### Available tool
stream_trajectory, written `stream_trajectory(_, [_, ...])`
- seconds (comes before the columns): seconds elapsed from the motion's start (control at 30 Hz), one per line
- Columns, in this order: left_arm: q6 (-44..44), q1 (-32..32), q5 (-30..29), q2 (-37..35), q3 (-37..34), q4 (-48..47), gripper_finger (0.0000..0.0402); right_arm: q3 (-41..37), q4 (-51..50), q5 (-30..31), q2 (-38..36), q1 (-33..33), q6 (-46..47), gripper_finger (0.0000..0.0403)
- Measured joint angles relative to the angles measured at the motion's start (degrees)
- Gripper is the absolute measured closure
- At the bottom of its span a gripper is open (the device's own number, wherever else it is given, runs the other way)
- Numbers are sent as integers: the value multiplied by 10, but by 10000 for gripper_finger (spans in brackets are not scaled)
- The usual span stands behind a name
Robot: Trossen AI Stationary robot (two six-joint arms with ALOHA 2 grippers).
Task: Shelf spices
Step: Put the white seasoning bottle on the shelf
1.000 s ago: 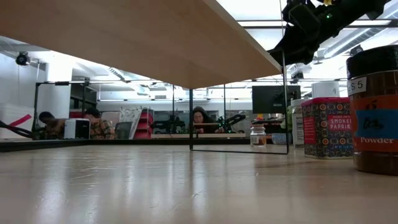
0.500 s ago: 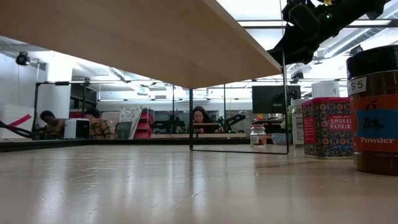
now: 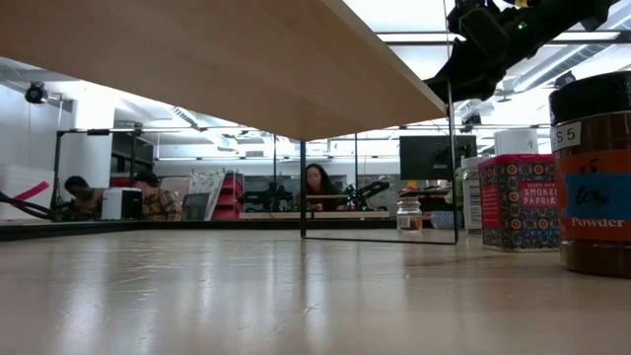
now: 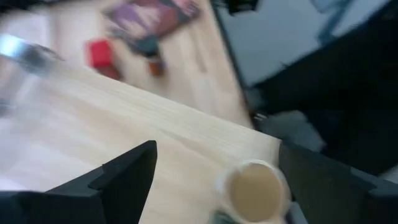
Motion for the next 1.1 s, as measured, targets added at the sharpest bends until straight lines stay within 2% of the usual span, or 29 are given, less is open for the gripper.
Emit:
stream_trajectory(0.17, [40,45,-81,-11,5,-21,98,1,-4,7,-6,0,-12,190])
stream_trajectory(0.27, [36,98,-91,-17,7,-32,111,1,-9,32,-13,0,-15,190])
stream_trajectory(0.43, [30,190,-91,-32,9,-45,133,1,-25,76,-27,0,-11,190])
stream_trajectory(0.63, [121,278,-88,-61,9,19,154,2,-44,78,-26,-33,-29,190])
stream_trajectory(0.83, [150,359,-37,-89,9,65,161,2,-46,16,-26,-95,-38,190])
stream_trajectory(1.1, [158,406,-33,-121,9,55,151,-9,-55,3,-26,-132,-60,190])
